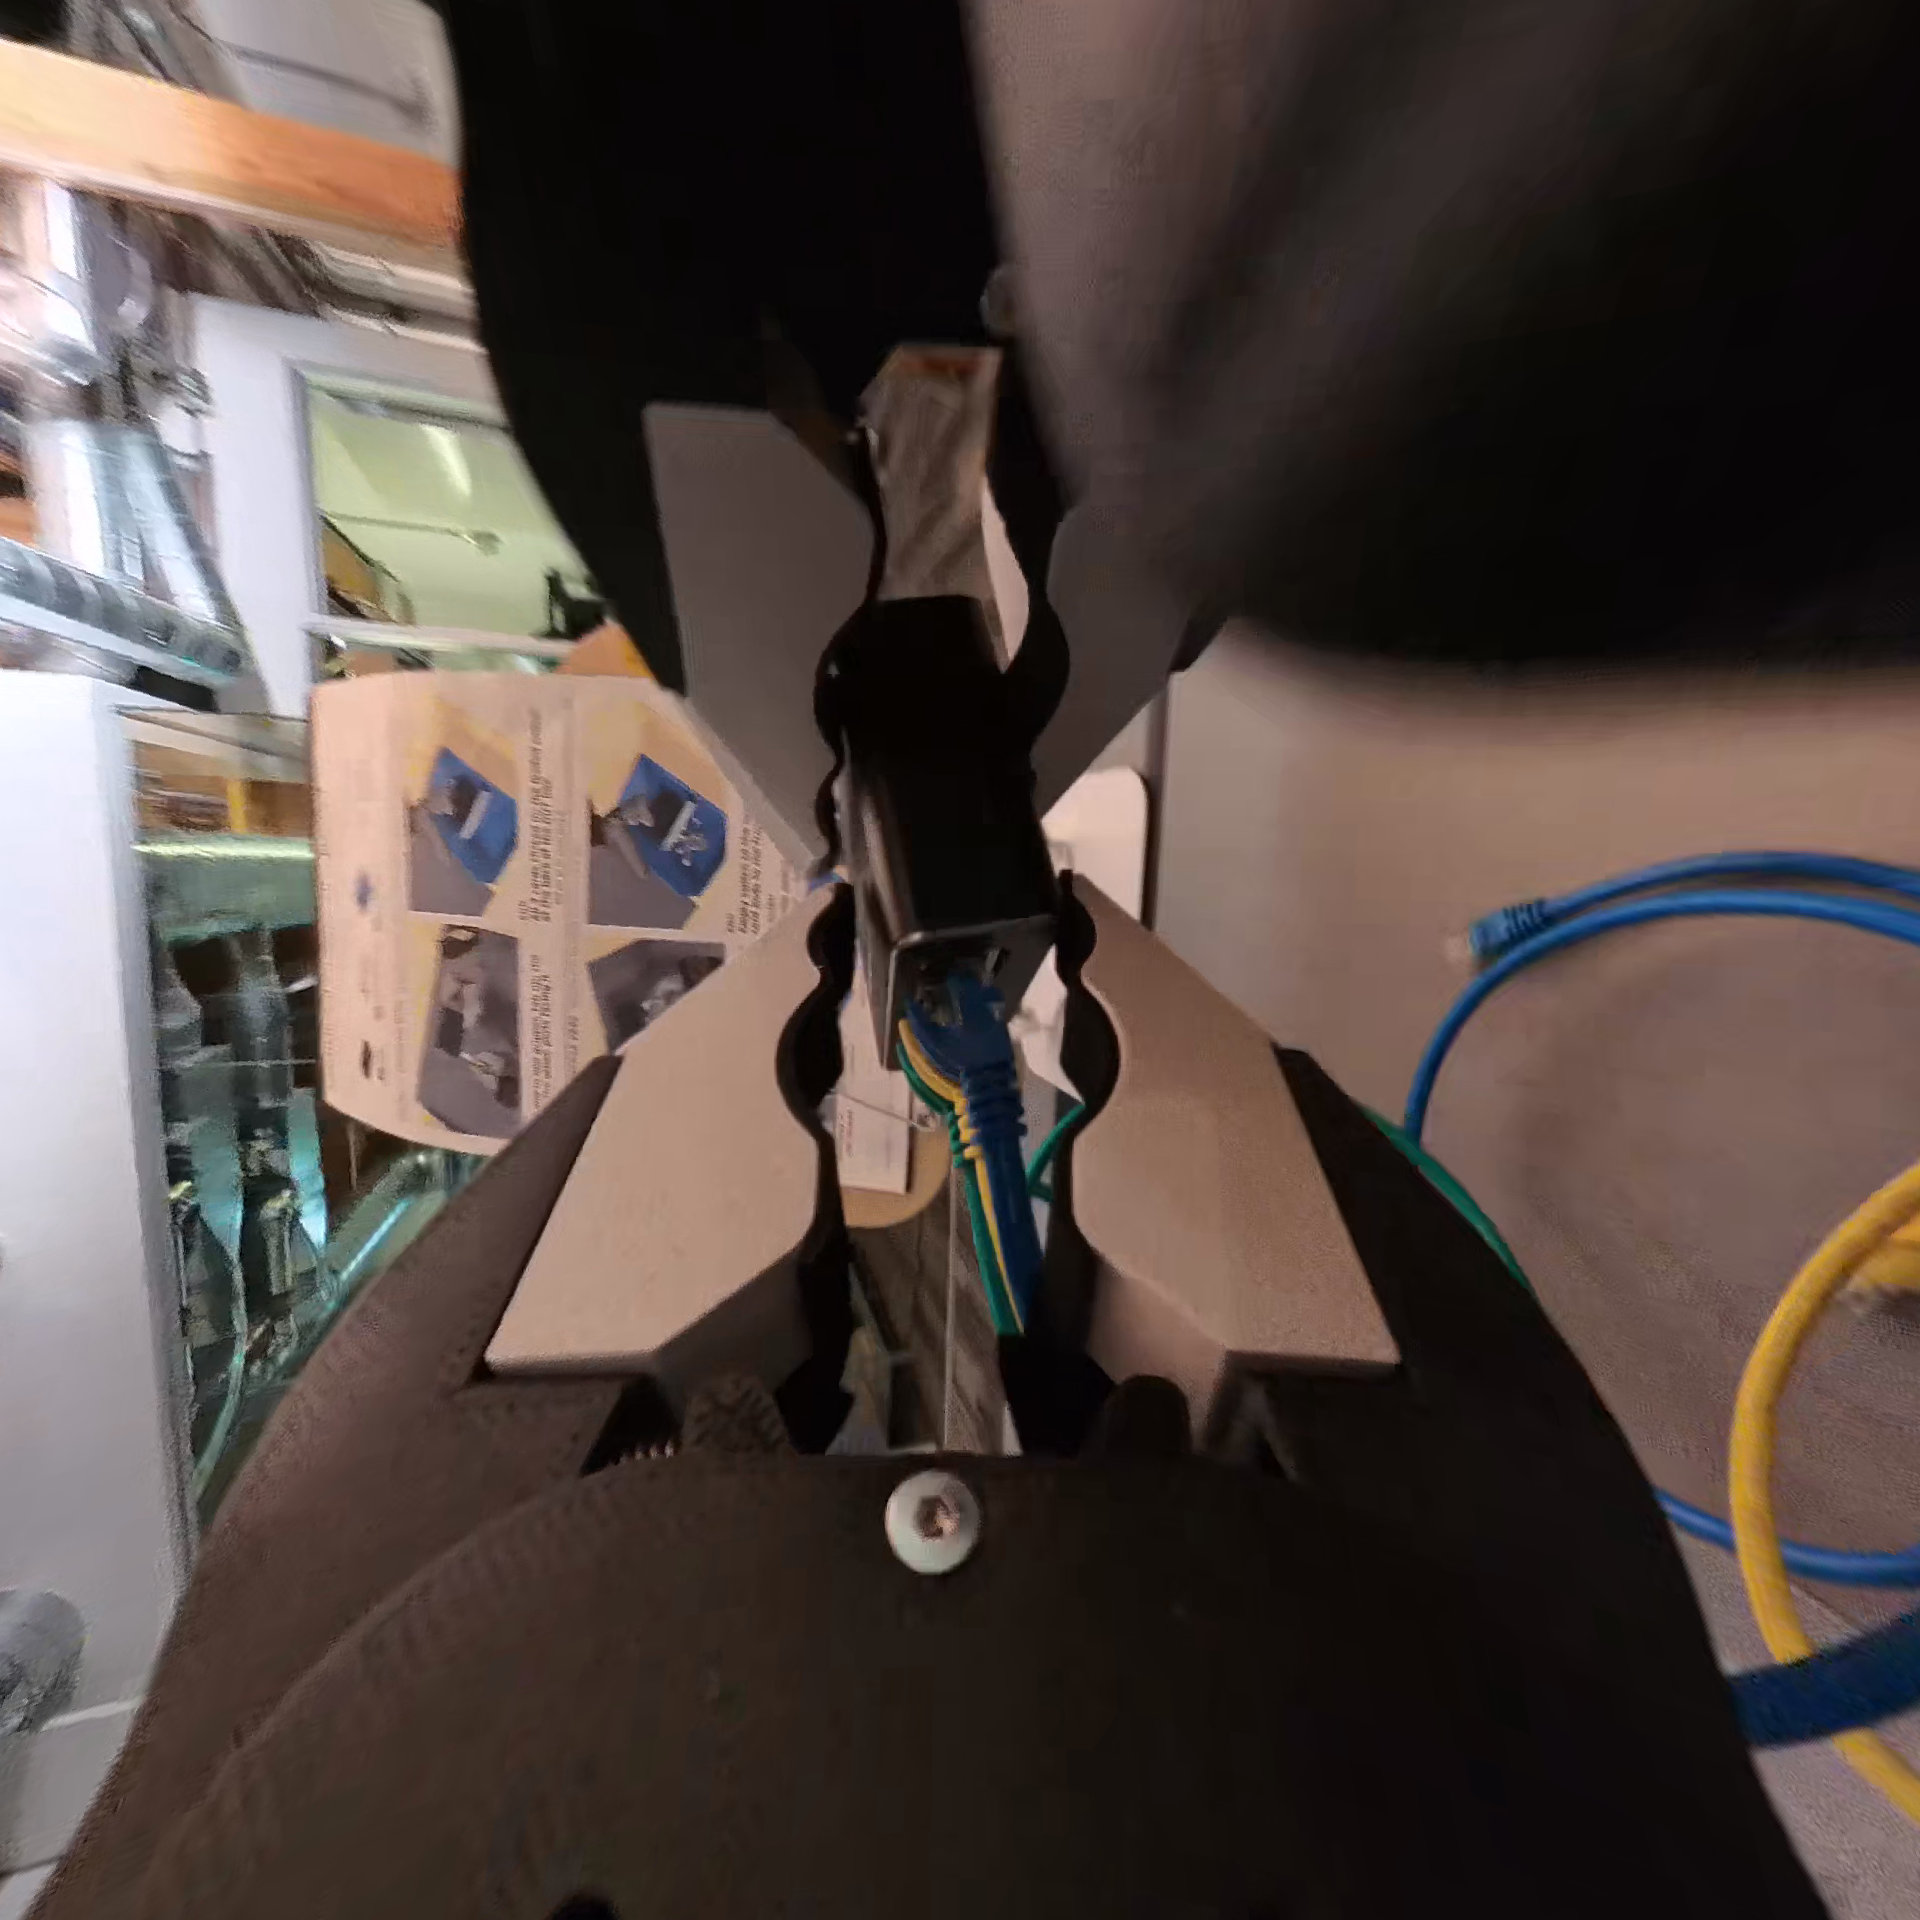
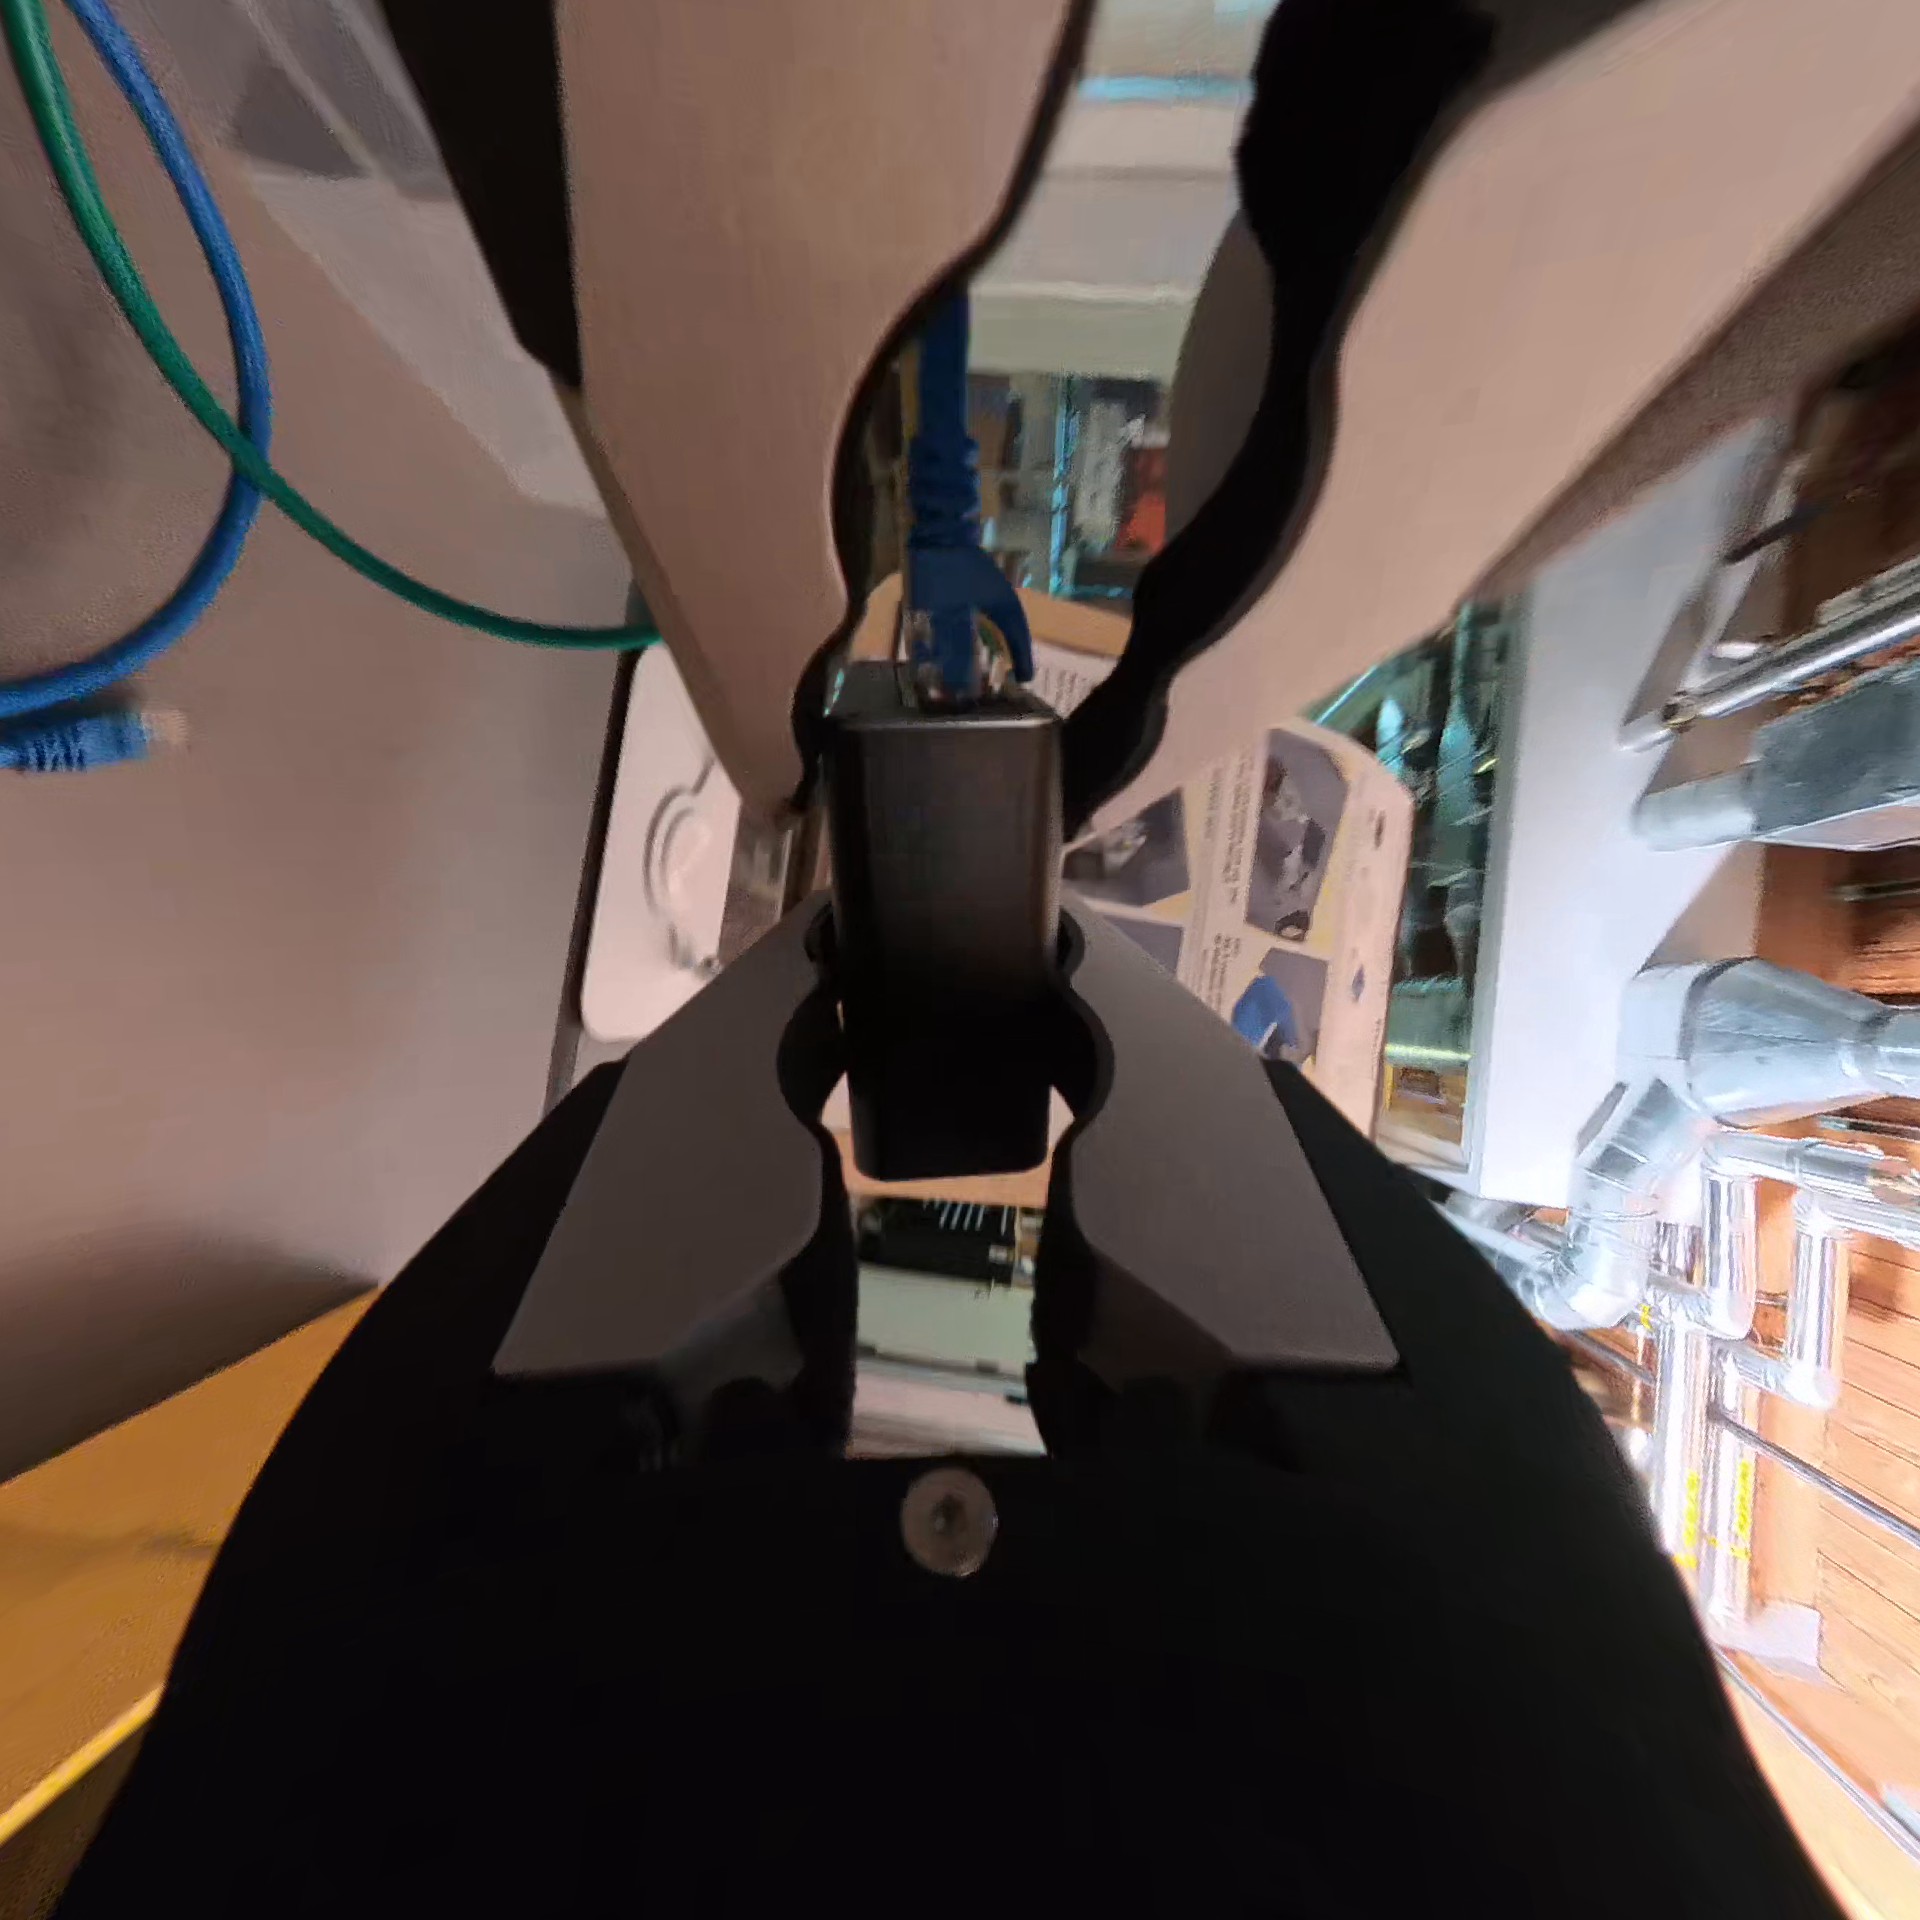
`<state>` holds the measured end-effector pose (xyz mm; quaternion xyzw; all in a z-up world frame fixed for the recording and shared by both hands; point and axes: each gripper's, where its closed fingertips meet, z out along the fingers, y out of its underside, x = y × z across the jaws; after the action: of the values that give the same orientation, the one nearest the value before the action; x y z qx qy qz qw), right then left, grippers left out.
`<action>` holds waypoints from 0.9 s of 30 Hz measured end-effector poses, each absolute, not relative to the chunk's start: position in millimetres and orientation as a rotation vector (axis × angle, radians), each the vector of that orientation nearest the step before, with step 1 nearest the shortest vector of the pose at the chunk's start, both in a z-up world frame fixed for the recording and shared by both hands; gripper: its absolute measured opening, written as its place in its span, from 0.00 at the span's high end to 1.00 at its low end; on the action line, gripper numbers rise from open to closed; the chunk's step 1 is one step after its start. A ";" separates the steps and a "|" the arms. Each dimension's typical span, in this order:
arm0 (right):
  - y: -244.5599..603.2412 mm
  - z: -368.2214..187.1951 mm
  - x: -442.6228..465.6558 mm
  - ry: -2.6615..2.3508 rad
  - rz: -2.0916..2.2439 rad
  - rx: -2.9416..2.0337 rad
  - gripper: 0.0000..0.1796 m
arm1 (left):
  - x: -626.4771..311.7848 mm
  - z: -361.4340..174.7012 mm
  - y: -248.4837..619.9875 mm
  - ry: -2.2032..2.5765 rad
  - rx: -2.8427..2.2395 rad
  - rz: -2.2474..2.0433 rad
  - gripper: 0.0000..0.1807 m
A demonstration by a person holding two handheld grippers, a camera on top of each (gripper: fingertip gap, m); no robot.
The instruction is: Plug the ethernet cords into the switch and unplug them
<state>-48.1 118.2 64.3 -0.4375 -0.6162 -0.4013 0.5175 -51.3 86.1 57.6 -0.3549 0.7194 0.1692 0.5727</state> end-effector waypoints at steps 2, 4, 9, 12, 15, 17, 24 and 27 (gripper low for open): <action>116.2 74.9 -49.8 -1.434 -0.943 -0.990 0.81 | -58.0 73.7 84.4 1.629 -0.818 0.340 0.69; 116.1 85.8 -44.1 -1.381 -0.974 -0.959 0.81 | -71.2 97.4 81.4 1.558 -0.870 0.200 0.58; 101.1 114.6 -43.5 -1.270 -0.932 -0.827 0.81 | -112.6 147.7 58.0 1.465 -0.891 -0.295 0.50; 94.8 123.3 -42.6 -1.231 -0.882 -0.784 0.81 | -142.2 181.0 51.3 1.352 -0.821 -0.585 0.56; 84.2 126.6 -50.9 -1.211 -0.719 -0.741 0.81 | -155.1 179.7 70.8 1.334 -0.821 -0.600 0.56; 75.4 128.1 -61.0 -1.203 -0.577 -0.709 0.81 | -145.2 152.6 86.2 1.430 -0.851 -0.479 0.50; 51.3 123.7 -96.2 -1.222 -0.089 -0.682 0.81 | -90.1 113.6 43.8 1.622 -0.657 -0.603 0.58; 45.8 120.6 -107.1 -1.211 0.110 -0.687 0.81 | -81.4 105.4 38.0 1.631 -0.572 -0.511 0.69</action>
<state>-107.1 45.8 120.6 -0.3162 -0.5576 0.0505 0.7659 -81.4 38.0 105.4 -0.2489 0.7096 -0.2223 0.6205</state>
